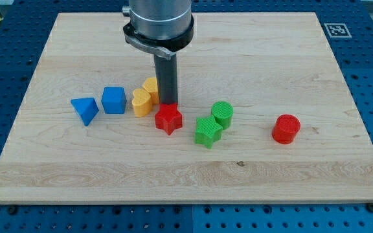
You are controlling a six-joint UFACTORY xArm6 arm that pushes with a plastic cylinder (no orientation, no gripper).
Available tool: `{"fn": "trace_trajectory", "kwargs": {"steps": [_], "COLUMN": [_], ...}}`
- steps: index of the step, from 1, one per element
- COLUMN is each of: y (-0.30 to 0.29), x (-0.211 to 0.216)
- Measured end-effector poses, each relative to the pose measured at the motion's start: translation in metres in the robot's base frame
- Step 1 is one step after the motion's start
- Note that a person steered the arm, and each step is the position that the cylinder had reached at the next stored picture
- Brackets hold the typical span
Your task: Place green circle to the right of green star
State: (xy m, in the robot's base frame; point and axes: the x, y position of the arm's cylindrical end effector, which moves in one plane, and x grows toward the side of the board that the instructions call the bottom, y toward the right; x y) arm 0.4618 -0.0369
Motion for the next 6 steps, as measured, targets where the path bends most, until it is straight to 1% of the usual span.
{"fn": "trace_trajectory", "kwargs": {"steps": [1, 4, 6], "y": [0.003, 0.081, 0.098], "x": [0.002, -0.005, -0.008]}}
